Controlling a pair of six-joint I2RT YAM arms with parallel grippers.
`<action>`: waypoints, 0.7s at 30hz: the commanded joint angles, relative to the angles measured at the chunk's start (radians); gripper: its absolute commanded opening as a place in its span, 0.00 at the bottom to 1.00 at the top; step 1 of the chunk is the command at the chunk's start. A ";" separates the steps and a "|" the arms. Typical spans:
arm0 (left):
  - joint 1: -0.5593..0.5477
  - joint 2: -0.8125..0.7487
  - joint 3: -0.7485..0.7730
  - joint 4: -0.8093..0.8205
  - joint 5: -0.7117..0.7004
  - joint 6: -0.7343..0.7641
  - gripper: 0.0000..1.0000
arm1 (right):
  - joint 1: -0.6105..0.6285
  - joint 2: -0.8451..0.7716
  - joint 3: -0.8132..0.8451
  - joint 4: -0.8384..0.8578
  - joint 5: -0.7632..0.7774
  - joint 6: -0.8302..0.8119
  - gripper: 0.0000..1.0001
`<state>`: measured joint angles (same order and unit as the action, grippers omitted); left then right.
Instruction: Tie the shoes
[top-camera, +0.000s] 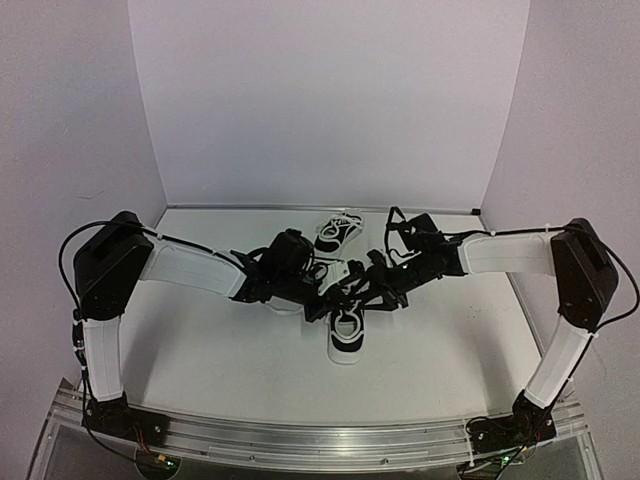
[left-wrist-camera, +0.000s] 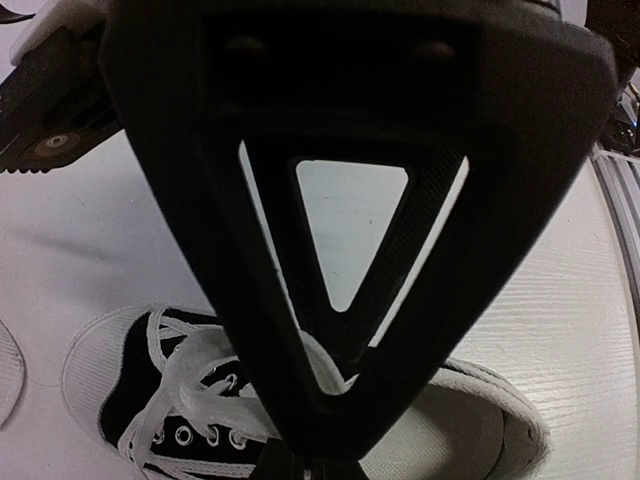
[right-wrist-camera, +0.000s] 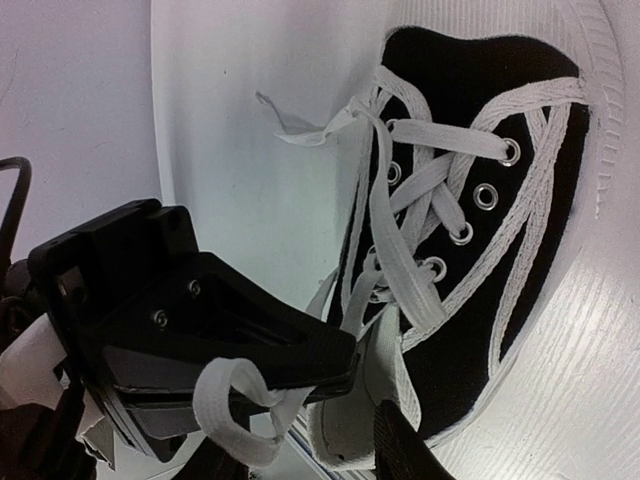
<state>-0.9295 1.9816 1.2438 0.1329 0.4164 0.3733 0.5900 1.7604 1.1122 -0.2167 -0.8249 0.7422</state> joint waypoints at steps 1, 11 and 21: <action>0.003 -0.007 0.048 0.049 0.015 -0.017 0.00 | 0.005 0.027 0.042 0.047 0.003 0.011 0.36; 0.004 -0.003 0.053 0.052 0.013 -0.017 0.00 | 0.013 0.056 0.072 0.056 -0.011 0.011 0.30; 0.050 -0.014 0.085 -0.009 0.027 -0.077 0.24 | 0.013 0.047 0.074 0.052 -0.005 0.004 0.00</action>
<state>-0.9188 1.9862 1.2575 0.1235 0.4202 0.3399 0.5953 1.8008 1.1564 -0.1746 -0.8334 0.7563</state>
